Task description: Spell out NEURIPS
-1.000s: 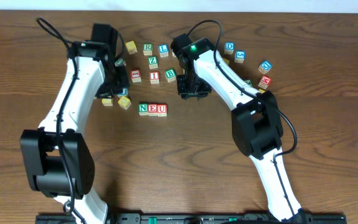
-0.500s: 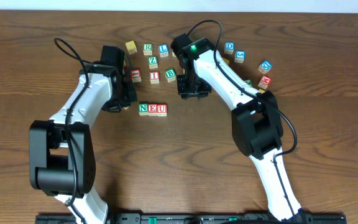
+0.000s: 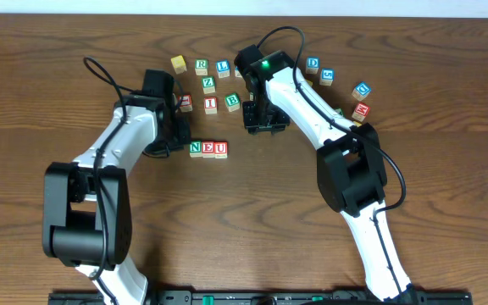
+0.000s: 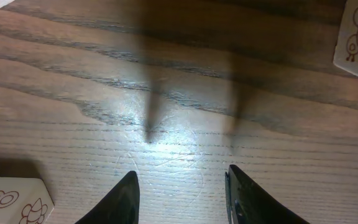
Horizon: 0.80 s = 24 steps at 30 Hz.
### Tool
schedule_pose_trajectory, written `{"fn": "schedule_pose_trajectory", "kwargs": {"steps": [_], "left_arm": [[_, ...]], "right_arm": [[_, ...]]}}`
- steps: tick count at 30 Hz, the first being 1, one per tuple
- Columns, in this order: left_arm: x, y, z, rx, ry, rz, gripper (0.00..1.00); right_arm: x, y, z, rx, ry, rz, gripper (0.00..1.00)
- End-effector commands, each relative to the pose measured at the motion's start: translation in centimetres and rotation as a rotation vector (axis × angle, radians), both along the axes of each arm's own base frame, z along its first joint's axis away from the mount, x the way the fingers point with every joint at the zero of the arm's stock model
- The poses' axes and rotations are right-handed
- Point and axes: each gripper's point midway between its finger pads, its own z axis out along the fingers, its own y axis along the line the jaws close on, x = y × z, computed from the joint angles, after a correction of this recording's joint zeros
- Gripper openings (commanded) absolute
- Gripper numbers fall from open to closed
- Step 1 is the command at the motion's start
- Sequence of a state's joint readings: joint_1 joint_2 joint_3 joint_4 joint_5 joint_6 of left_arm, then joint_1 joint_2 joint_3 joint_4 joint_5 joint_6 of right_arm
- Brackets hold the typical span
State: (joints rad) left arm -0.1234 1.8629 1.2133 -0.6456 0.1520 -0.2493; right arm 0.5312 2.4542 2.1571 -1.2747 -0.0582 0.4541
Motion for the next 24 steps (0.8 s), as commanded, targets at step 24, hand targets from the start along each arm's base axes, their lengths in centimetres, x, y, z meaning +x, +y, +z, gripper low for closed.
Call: {"fn": "schedule_pose_trajectory", "kwargs": {"steps": [24], "left_arm": [[-0.2,-2.6,-0.7,-0.030,-0.008,-0.079,0.08]], "right_arm": [[0.5,-0.3,0.7,0.003,-0.020,0.014,0.42]]}}
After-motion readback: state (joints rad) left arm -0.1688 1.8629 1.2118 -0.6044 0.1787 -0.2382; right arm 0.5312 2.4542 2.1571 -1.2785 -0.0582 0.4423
